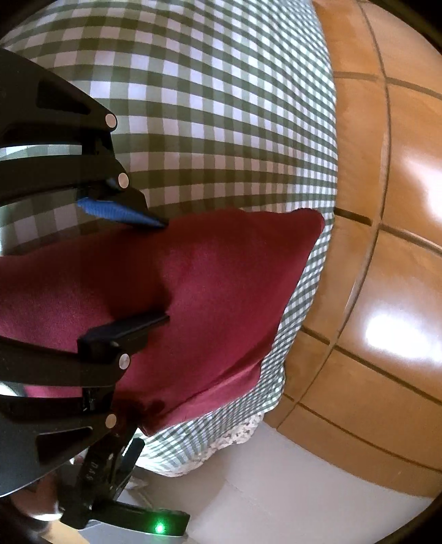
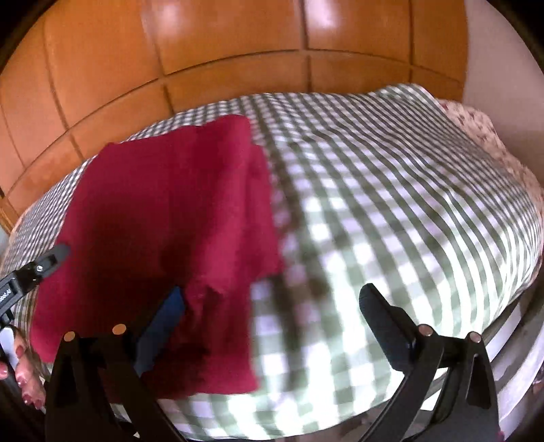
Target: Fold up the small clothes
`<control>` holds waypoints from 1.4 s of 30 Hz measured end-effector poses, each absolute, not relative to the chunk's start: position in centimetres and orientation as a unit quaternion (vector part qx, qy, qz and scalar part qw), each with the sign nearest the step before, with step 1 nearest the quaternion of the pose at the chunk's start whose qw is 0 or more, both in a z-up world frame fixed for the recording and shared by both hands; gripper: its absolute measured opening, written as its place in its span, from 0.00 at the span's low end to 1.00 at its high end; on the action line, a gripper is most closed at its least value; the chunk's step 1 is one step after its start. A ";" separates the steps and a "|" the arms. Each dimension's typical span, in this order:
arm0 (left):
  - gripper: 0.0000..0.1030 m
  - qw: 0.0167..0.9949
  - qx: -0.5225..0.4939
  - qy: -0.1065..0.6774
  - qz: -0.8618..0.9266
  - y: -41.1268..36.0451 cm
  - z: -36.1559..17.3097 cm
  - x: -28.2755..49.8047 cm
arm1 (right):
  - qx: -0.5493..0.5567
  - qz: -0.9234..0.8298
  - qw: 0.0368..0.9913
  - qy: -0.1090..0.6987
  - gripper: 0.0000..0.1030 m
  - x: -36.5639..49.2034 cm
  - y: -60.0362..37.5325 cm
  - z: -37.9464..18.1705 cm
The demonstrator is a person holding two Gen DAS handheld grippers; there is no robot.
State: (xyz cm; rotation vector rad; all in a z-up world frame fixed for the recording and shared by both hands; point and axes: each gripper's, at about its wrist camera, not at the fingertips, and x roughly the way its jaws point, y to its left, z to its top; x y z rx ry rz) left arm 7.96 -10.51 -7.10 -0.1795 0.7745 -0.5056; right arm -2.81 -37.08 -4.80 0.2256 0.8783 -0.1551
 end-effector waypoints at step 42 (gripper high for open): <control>0.86 0.891 -0.014 0.365 -0.268 -13.1 -9.1 5.7 | 0.263 0.052 0.879 0.396 0.98 -1.5 -38.0 -3.7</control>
